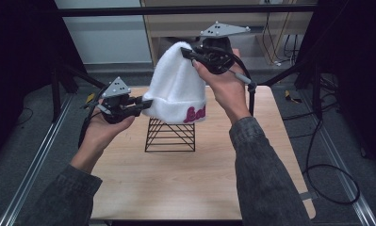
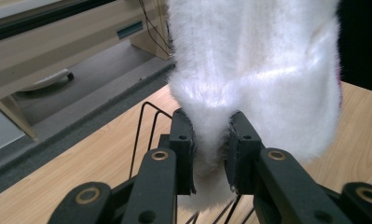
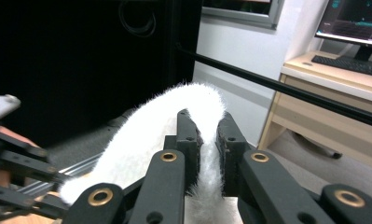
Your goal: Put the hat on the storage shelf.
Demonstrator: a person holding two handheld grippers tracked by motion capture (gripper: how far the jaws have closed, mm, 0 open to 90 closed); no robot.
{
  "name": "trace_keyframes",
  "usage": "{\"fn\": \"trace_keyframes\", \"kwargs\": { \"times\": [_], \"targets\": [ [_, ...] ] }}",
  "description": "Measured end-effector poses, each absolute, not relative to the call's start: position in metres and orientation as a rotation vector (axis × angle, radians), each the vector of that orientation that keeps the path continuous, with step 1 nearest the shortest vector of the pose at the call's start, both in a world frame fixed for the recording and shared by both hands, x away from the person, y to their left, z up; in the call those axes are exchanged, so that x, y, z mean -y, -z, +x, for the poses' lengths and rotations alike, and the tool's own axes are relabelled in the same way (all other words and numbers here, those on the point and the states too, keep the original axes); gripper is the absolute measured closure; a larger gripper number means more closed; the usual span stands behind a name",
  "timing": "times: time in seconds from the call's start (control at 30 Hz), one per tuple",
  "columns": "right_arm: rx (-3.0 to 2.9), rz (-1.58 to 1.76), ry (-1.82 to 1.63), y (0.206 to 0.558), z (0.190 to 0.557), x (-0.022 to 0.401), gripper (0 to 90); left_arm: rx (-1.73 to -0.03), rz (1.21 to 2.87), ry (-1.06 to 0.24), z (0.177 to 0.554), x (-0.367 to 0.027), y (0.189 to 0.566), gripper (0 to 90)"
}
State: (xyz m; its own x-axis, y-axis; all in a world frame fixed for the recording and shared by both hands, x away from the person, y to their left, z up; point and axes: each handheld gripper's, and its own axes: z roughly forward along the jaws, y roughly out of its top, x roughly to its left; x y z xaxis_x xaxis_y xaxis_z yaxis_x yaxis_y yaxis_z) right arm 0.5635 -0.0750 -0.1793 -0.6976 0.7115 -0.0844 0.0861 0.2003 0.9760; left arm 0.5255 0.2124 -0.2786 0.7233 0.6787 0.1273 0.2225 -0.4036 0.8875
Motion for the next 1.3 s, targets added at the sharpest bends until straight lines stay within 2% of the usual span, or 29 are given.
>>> {"fn": "trace_keyframes", "kwargs": {
  "times": [0.63, 1.3],
  "targets": [
    [-1.982, 0.802, -1.507, 0.206, 0.596, 0.064, 82.7, -0.759, 1.975, -0.636, 0.548, -0.224, 0.291, 75.7],
    [-2.015, 0.796, -1.514, 0.223, 0.594, 0.059, 82.5, -0.81, 1.97, -0.646, 0.562, -0.233, 0.312, 76.6]
  ]
}}
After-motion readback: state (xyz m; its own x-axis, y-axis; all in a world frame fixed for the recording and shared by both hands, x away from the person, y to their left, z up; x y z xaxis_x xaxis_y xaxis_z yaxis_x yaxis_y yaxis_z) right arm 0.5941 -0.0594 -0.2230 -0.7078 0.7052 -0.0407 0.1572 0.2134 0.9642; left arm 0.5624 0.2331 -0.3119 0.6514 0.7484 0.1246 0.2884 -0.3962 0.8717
